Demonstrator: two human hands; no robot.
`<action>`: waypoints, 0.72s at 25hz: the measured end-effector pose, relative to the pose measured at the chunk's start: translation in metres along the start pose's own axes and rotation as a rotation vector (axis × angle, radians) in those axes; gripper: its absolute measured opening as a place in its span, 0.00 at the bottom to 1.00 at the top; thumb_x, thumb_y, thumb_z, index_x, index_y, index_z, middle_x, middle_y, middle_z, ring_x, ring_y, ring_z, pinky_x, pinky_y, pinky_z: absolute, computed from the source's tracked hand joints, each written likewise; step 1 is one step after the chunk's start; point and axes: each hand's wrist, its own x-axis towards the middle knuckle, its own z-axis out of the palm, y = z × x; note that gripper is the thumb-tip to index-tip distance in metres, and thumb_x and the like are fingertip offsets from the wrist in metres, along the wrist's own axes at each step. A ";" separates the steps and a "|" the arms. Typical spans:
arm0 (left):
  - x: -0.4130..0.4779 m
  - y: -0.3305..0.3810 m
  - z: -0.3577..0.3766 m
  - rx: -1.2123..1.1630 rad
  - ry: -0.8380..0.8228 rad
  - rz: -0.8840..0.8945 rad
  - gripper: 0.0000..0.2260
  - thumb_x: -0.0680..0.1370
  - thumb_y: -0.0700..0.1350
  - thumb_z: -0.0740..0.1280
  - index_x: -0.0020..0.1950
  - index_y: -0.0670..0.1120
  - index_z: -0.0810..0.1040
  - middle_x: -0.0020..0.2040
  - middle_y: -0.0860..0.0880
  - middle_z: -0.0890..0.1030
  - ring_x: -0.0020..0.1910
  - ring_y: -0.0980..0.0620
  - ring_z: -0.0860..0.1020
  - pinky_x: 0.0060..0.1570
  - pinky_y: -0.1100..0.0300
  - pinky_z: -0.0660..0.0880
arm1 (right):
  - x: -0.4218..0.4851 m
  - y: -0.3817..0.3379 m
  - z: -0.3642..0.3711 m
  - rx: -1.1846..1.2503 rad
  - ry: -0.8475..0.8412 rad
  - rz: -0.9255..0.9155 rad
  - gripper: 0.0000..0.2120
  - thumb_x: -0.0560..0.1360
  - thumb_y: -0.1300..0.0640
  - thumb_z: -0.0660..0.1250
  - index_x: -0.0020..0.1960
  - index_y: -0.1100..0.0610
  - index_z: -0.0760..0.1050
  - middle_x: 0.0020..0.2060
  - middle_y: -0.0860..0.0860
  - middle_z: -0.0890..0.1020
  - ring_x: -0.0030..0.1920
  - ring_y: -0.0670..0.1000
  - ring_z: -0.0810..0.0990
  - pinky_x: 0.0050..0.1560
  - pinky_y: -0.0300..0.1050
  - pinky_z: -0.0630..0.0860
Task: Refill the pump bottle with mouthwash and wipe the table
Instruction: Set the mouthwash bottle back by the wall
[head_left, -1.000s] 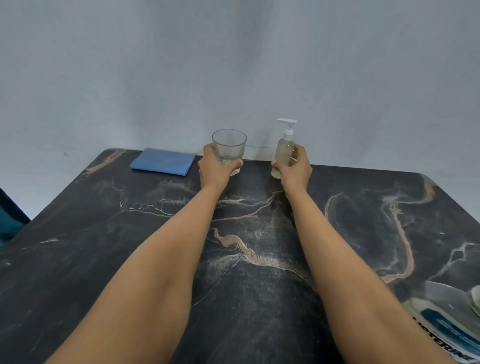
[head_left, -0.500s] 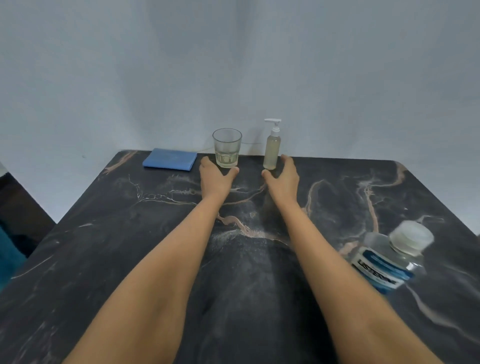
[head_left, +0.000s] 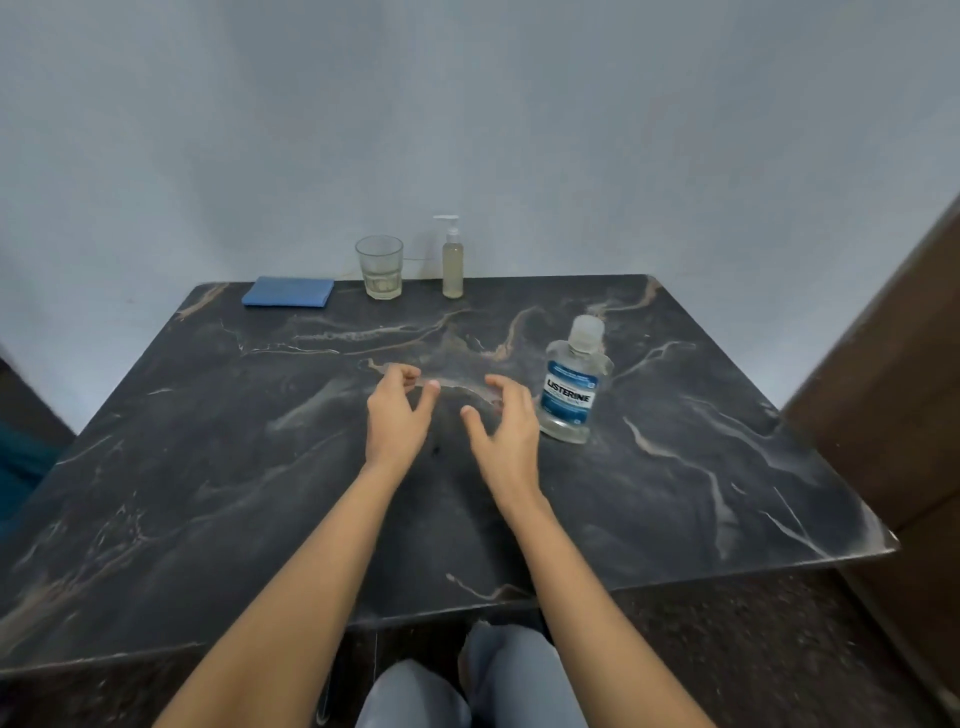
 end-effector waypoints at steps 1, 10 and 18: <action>-0.009 0.000 0.002 0.011 -0.007 0.004 0.13 0.77 0.49 0.68 0.57 0.44 0.75 0.55 0.47 0.79 0.56 0.51 0.77 0.59 0.53 0.75 | -0.012 0.002 -0.012 -0.003 0.082 0.000 0.17 0.73 0.60 0.70 0.60 0.58 0.72 0.55 0.50 0.74 0.56 0.46 0.73 0.59 0.41 0.72; -0.026 0.003 0.006 0.060 0.004 -0.019 0.14 0.78 0.49 0.67 0.60 0.42 0.74 0.58 0.46 0.78 0.58 0.50 0.76 0.58 0.56 0.73 | 0.008 0.011 -0.041 -0.149 0.426 0.324 0.46 0.63 0.49 0.79 0.70 0.65 0.58 0.65 0.60 0.65 0.64 0.57 0.64 0.66 0.51 0.63; -0.011 -0.007 0.007 0.080 -0.005 -0.024 0.13 0.78 0.49 0.67 0.58 0.43 0.75 0.57 0.46 0.79 0.57 0.50 0.76 0.59 0.52 0.74 | 0.037 0.042 -0.033 -0.097 0.325 0.286 0.41 0.63 0.58 0.78 0.68 0.65 0.60 0.59 0.59 0.64 0.59 0.54 0.67 0.64 0.54 0.70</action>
